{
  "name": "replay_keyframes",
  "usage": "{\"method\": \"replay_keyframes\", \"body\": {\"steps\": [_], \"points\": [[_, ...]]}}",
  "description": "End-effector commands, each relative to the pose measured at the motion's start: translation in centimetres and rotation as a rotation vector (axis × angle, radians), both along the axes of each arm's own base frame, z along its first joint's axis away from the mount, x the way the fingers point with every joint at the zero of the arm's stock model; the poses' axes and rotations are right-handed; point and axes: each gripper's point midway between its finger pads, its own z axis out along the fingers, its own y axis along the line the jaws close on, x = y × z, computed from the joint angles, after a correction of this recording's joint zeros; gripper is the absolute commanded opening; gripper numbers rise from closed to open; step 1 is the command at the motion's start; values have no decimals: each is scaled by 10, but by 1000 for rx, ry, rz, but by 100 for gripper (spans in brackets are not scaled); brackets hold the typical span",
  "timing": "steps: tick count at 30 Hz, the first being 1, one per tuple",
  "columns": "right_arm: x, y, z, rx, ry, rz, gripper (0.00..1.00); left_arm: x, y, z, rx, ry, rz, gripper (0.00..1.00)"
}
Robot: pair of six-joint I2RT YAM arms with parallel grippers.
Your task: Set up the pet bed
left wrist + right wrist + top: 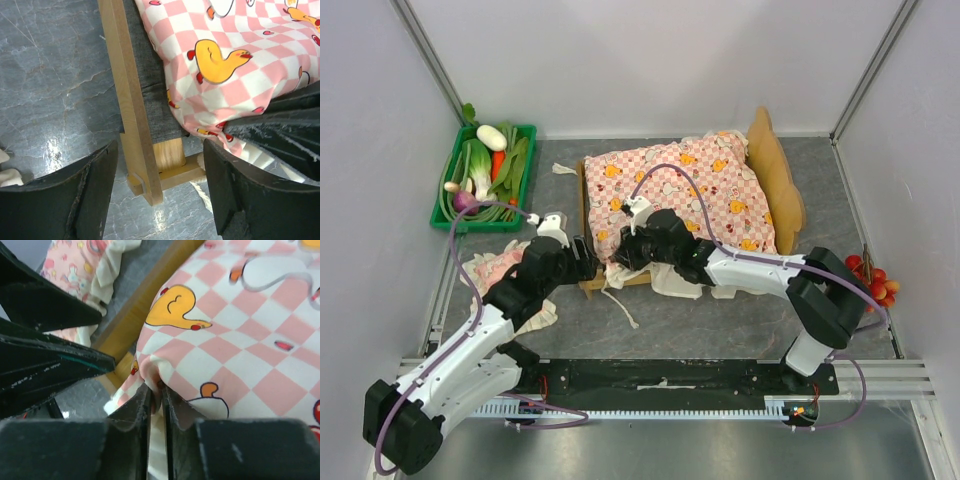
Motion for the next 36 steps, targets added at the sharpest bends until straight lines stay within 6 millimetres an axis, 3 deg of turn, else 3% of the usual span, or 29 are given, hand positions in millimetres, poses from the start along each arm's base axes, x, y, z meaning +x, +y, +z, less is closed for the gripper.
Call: {"method": "replay_keyframes", "body": {"steps": [1,4,5,6,8,11,13,19,23,25,29,30,36], "points": [[-19,4,-12,-43,34,84,25,6,-2,0,-45,-10,43,75],[-21,0,9,-37,-11,106,45,7,-3,-1,-48,-5,42,75],[-22,0,31,-11,-46,117,48,7,-4,0,-51,-9,42,75],[-25,-3,36,-25,-58,132,54,7,-3,-1,-48,-6,44,75],[-29,-8,63,6,-94,135,57,8,-2,1,-45,-10,50,75],[-40,-23,77,17,-105,134,61,8,-1,1,-43,-13,53,75],[-48,-35,76,19,-91,113,61,9,-1,1,-43,-18,50,75],[-77,-74,39,-3,18,59,53,6,-3,2,-61,-19,40,75],[-92,-88,19,28,79,24,33,2,-4,4,-104,-38,39,76],[-97,-94,5,22,108,0,29,0,-6,-1,-116,-38,29,77],[-84,-98,-14,-5,97,-76,20,5,-10,-7,-121,-50,22,67],[-71,-104,-18,-31,68,-143,17,7,-12,-12,-115,-41,17,63],[-16,-108,-42,-148,-36,-291,6,25,-7,-23,-44,-61,45,27]]}}
